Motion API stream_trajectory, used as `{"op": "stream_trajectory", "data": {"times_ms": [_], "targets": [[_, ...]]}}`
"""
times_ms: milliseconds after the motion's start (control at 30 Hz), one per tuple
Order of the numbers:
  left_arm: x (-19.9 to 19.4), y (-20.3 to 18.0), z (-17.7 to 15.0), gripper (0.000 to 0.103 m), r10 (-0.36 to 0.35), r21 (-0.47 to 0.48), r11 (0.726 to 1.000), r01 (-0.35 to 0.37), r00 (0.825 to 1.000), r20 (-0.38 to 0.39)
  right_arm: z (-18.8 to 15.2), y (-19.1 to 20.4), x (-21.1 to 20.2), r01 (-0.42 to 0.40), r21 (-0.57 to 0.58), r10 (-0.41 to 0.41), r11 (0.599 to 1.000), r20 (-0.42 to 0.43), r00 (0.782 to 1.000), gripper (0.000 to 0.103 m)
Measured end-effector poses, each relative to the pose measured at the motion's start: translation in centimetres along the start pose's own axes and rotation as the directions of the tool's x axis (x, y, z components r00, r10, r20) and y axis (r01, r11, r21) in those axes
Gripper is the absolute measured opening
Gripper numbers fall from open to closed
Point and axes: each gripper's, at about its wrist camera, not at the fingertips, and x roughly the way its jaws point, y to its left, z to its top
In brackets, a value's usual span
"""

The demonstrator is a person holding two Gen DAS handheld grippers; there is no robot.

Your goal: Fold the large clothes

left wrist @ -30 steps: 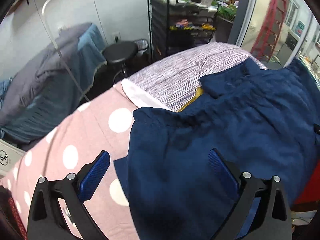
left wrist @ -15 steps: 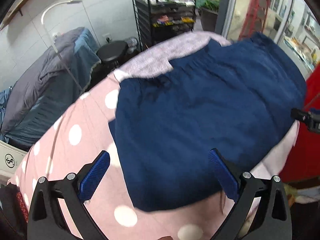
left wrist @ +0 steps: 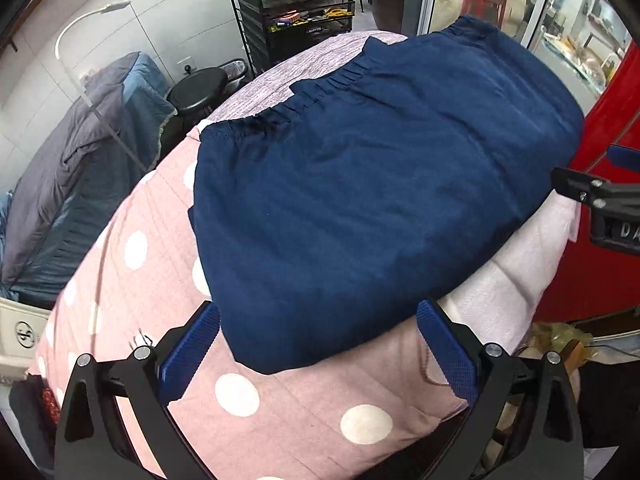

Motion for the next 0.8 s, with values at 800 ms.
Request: {"op": "stream_trajectory", "data": {"times_ms": [800], "targets": [[-0.32, 0.66, -0.21, 0.097, -0.003, -0.063, 0.998, -0.001, 0.998, -0.060, -0.89, -0.67, -0.31, 0.012, 0.009, -0.012, 1.000, -0.019, 1.000, 0.097]]}}
